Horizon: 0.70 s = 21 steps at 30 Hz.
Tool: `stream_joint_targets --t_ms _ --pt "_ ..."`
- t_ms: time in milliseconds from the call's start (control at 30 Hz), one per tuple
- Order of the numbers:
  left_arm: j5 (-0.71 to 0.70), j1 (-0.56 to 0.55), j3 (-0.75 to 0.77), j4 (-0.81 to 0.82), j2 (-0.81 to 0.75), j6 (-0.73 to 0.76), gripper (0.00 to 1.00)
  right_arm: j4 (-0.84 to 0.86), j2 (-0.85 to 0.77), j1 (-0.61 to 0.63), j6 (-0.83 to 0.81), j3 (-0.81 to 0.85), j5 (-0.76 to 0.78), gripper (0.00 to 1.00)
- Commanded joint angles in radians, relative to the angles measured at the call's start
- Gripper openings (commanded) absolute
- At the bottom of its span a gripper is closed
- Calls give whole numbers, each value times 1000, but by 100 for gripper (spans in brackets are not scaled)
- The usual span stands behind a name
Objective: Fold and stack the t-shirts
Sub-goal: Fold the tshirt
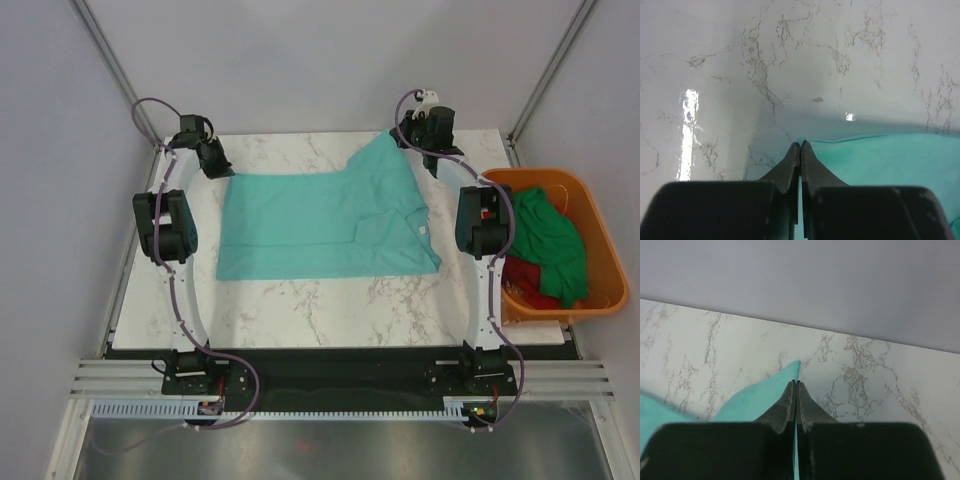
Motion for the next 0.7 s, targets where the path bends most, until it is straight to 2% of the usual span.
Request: stream_joint_targets --t_ms 0,333,667 --pt "-4 6 -36 9 -109 -8 2 127 -129 2 -62 -89 -7 0" --pt "-18 6 -146 9 -206 15 2 180 -384 1 -136 -451 -10 0" --pt "-21 8 -333 9 -342 39 2 125 -620 1 -151 -686 67 0"
